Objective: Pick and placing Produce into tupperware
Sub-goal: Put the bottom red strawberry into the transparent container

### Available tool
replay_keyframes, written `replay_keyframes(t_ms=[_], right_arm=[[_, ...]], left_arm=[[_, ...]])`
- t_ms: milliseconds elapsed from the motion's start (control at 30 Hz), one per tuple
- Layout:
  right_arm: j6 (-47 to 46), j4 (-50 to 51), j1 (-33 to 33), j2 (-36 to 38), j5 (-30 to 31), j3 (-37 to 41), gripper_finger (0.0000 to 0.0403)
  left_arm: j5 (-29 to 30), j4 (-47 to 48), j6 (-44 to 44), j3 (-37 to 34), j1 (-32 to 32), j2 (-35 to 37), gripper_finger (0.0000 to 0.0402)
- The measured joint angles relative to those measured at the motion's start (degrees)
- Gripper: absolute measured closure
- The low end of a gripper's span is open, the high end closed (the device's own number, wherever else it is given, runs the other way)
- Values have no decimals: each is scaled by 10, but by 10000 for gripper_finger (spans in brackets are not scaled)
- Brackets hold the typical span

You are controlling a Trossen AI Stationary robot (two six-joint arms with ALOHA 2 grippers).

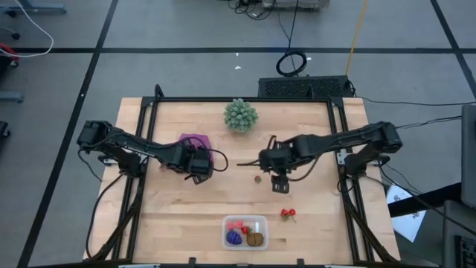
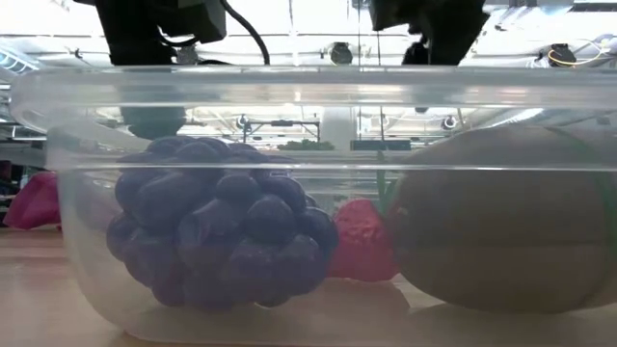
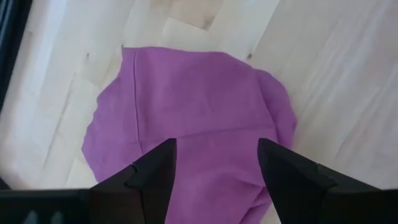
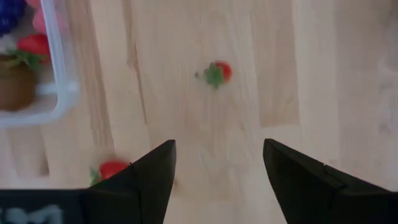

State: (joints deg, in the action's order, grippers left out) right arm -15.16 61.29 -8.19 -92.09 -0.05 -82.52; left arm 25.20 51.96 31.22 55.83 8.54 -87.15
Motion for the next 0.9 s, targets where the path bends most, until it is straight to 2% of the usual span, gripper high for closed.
replay_keyframes(t_ms=[100,267,567,900], right_arm=[[-19,75,-21,-40,0,-47,175],[-89,110,-83,-65,-33,-34,175],[-201,52,-196,-65,-35,17,176],[-219,-81,-247,-65,-47,68,176]], left_arm=[[-7,2,6,0,1,0,172],[-13,5,5,0,3,0,172],[-12,4,-1,0,2,0,172],[-13,4,11,0,2,0,172]])
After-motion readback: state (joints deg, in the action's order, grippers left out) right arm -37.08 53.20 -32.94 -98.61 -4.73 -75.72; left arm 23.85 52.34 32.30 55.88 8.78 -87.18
